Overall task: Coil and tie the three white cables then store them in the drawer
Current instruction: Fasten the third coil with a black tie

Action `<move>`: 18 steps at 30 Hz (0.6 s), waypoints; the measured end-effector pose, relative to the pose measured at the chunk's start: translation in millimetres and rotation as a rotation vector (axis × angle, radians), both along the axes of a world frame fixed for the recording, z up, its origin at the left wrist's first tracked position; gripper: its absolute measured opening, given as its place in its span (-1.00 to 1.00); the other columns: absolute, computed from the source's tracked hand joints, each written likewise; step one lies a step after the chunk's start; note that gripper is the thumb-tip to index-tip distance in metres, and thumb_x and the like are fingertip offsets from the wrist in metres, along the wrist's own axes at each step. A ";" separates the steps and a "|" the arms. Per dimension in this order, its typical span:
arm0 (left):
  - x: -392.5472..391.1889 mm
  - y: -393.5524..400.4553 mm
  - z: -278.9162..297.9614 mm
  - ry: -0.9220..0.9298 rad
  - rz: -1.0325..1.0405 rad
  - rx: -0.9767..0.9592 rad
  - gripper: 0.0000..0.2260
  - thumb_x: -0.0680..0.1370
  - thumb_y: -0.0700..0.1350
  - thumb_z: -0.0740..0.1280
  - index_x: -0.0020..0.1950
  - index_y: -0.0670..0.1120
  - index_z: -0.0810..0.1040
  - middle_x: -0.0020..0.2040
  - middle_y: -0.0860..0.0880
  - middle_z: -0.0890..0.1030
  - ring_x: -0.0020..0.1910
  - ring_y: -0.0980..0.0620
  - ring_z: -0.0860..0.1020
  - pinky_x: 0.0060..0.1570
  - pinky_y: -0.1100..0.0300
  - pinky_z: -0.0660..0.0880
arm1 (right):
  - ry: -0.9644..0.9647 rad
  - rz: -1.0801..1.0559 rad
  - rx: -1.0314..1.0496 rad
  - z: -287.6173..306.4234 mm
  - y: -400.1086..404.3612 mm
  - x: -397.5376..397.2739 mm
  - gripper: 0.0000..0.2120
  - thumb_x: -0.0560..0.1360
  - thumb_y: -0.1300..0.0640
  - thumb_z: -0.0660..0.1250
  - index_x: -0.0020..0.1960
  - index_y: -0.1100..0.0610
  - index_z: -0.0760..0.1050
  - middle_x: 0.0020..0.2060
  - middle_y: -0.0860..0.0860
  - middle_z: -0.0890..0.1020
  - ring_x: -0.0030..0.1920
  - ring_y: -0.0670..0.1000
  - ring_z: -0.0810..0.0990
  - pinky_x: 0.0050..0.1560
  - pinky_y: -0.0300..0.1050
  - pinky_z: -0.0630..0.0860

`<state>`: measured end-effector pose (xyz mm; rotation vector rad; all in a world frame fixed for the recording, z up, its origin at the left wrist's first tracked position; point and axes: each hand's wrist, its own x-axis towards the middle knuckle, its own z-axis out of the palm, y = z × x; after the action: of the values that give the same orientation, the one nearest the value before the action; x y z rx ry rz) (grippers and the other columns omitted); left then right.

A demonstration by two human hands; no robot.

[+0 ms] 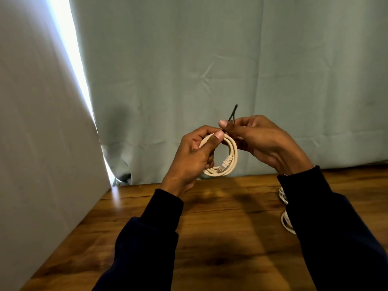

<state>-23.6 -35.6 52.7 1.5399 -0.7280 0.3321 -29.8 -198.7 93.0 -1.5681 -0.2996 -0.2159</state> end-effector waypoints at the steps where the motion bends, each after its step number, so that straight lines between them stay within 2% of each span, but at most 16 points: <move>1: 0.2 0.4 -0.7 -0.015 0.011 0.007 -0.82 0.64 -0.06 0.31 0.11 -0.13 0.63 -0.39 -0.08 0.42 -0.48 0.07 0.31 -0.47 0.22 0.34 | 0.020 0.023 0.007 -0.5 -1.5 1.6 -0.66 0.46 0.04 0.50 0.03 0.32 0.65 -0.14 0.16 0.74 -0.10 0.08 0.73 -0.08 -0.18 0.64; 6: 1.7 0.3 -4.6 -0.079 0.080 0.052 -0.84 0.64 -0.06 0.32 0.12 -0.10 0.62 -0.40 0.06 0.48 -0.47 0.08 0.34 -0.45 0.17 0.32 | -0.015 0.060 0.069 -1.3 -1.6 1.0 -0.73 0.50 0.12 0.46 0.02 0.34 0.62 -0.17 0.11 0.71 -0.16 0.05 0.71 -0.09 -0.14 0.66; 7: 2.0 -0.1 -5.1 -0.081 0.096 0.056 -0.84 0.64 -0.06 0.31 0.12 -0.10 0.62 -0.40 0.10 0.49 -0.47 0.09 0.35 -0.44 0.16 0.32 | -0.076 0.016 0.027 -1.7 -0.5 -0.1 -0.78 0.51 0.13 0.45 -0.02 0.31 0.60 -0.18 0.09 0.71 -0.16 0.04 0.71 -0.11 -0.12 0.67; 9: 2.5 -0.2 -4.7 -0.073 0.113 0.061 -0.84 0.64 -0.05 0.30 0.12 -0.10 0.61 -0.43 0.13 0.48 -0.47 0.11 0.34 -0.43 0.16 0.31 | -0.265 -0.151 -0.192 -2.7 4.3 -1.6 -0.82 0.54 0.10 0.42 -0.11 0.23 0.57 -0.15 0.05 0.69 -0.15 -0.01 0.72 -0.17 -0.13 0.67; 11: 1.5 -0.4 -3.0 -0.067 0.118 0.065 -0.84 0.65 -0.04 0.28 0.10 -0.09 0.59 -0.46 0.13 0.45 -0.49 0.11 0.31 -0.44 0.16 0.31 | -0.422 -0.318 -0.374 -4.5 10.3 -0.2 -0.83 0.56 0.05 0.41 -0.13 0.13 0.56 -0.12 0.00 0.67 -0.17 -0.04 0.71 -0.18 -0.06 0.69; 14: 2.1 -0.5 -1.0 -0.056 0.145 0.073 -0.85 0.67 -0.04 0.26 0.09 -0.08 0.58 -0.49 0.12 0.44 -0.50 0.11 0.31 -0.36 -0.01 0.44 | -0.531 -0.412 -0.428 -4.1 16.6 -0.7 -0.84 0.56 0.02 0.40 -0.14 0.07 0.56 -0.13 -0.04 0.68 -0.15 -0.06 0.69 -0.11 0.04 0.68; 15: 2.3 -0.2 -0.1 -0.043 0.153 0.064 -0.84 0.67 -0.04 0.26 0.10 -0.10 0.58 -0.49 0.11 0.44 -0.50 0.11 0.32 -0.33 0.01 0.44 | -0.563 -0.432 -0.428 -3.9 18.8 -1.6 -0.84 0.56 0.02 0.40 -0.13 0.09 0.57 -0.15 -0.04 0.68 -0.15 -0.07 0.68 -0.10 0.00 0.67; 18: 3.7 1.4 1.5 -0.005 0.153 0.034 -0.79 0.67 -0.05 0.26 0.16 -0.16 0.57 -0.49 0.12 0.42 -0.50 0.15 0.33 -0.45 0.20 0.35 | -0.685 -0.457 -0.469 -4.9 24.7 -5.6 -0.83 0.58 0.05 0.38 -0.12 0.13 0.56 -0.20 -0.01 0.68 -0.18 -0.09 0.66 -0.17 -0.13 0.63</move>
<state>-19.9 -34.1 54.2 1.6315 -0.6235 0.4394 -35.4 -174.0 88.1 -1.9770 -0.5459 -1.1162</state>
